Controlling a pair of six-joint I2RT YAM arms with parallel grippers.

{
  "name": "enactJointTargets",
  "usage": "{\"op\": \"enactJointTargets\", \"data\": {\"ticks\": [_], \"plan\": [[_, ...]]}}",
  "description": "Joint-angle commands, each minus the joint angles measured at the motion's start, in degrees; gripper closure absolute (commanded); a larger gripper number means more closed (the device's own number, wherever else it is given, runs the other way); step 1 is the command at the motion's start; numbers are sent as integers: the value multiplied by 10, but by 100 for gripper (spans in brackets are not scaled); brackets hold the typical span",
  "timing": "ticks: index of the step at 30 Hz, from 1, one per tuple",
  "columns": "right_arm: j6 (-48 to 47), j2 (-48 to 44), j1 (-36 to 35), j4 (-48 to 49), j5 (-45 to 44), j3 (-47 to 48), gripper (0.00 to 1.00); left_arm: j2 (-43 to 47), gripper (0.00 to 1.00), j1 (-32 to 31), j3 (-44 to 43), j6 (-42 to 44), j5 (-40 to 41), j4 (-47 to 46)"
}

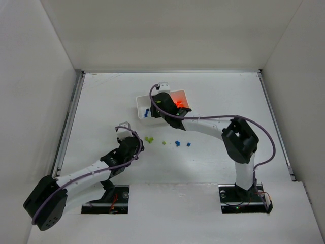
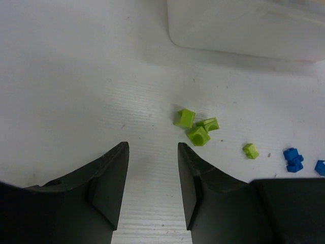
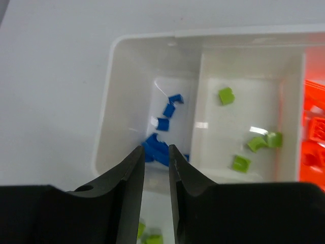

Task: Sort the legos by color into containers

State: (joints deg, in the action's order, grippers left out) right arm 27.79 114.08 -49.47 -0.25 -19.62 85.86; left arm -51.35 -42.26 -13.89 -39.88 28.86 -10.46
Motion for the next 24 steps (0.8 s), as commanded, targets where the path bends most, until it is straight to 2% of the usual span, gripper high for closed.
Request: {"op": "enactJointTargets", "data": {"ticks": [1,5,11,20,24], "plan": [[-5,-109,-2,53,-27,-66,71,-41,60,-17,-38,8,-13,-34],[-3,-208,-1,82,-34,-185,71,-114,63,-41,-58,22,-14,-64],[9,-281,2,90,-40,-298,66,-208,65,-61,-98,33,-7,-70],[37,-356,4,114,-46,-409,64,-308,63,-70,-137,55,38,-80],[40,-390,13,116,-46,-445,63,-329,72,-75,-148,53,35,-77]]}}
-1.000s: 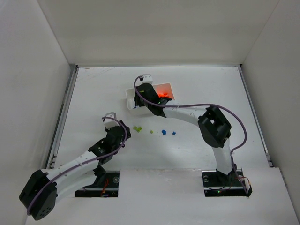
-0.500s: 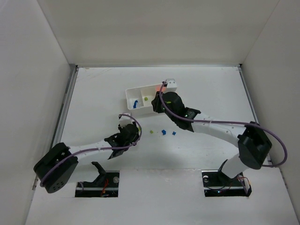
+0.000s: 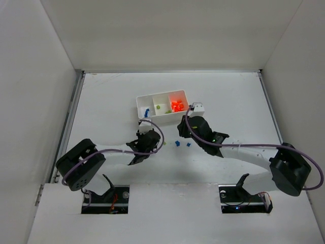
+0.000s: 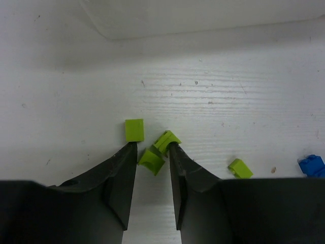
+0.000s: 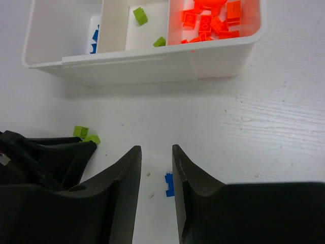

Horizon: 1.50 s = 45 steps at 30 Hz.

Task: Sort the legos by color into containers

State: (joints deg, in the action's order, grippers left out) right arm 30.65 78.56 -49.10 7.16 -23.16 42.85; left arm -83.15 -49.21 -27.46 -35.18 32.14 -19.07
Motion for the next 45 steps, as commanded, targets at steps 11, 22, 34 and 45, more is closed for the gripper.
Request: {"op": "enactJointTargets", "data": {"ticks": [11,22,34,45], "plan": [[21,-96,51,49,5,-83,62,91,87,-33,-14,-20,18,112],[26,-135,51,42,3,-116,65,87,87,13,-149,41,-5,68],[95,-105,18,-21,-7,-153,62,-146,79,94,-341,103,-46,11],[119,-20,-10,-43,-5,-126,51,-53,59,75,-265,102,-32,0]]}}
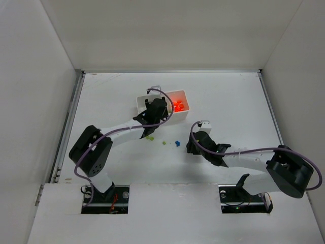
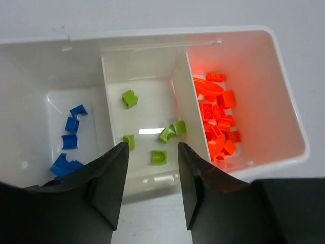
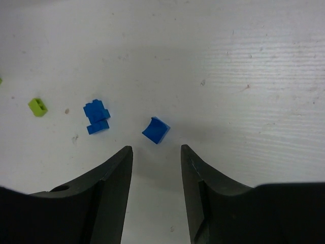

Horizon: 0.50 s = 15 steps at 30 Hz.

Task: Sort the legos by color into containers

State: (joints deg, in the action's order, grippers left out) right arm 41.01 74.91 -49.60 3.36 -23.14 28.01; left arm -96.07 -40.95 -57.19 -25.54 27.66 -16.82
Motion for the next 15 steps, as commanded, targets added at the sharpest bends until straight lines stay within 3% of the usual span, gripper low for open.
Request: {"op": "enactJointTargets", "data": {"ticks": [1,9,15], "plan": [[13,25,-6,-5,-6,27,51,97,59,-10,53,3,14,-23],[7,94,-20,-27,-36,65,57,248,59,-22,223,-46,40,-16],[10,139,-40,-73,-78,105,65,306,59,-23,293,-86,43,12]]}}
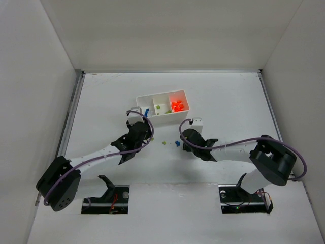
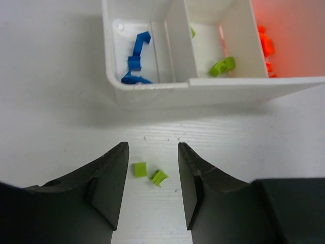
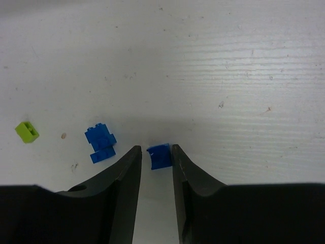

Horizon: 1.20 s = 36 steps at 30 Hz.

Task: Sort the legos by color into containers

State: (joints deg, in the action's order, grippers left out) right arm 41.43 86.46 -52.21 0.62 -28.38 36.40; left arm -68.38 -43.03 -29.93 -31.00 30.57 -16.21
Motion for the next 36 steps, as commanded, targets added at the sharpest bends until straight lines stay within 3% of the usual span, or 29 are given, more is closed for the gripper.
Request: {"op": "enactJointTargets", "data": {"ticks": [1,4,10,13,18,22,28,36], "plan": [[5,30,-20,-51,-35,24,66,33,59,-3,29,-34,14,6],[16,42,-28,-78,-55,38,72,59,59,4,51,-54,9,17],[23,49,-36,-97,-65,45,70,76,59,5,69,-63,0,28],[23,50,-38,-99,-67,47,79,74,58,-1,73,-63,-3,23],[22,-1,-39,-111,-83,44,83,68,57,-1,76,-56,-4,20],[-30,-55,-36,-106,-77,68,83,85,57,9,94,-67,-3,17],[-117,-7,-35,-29,9,203,83,108,57,19,114,-77,-7,13],[-160,193,0,38,92,438,81,101,58,4,124,-86,-12,3]]}}
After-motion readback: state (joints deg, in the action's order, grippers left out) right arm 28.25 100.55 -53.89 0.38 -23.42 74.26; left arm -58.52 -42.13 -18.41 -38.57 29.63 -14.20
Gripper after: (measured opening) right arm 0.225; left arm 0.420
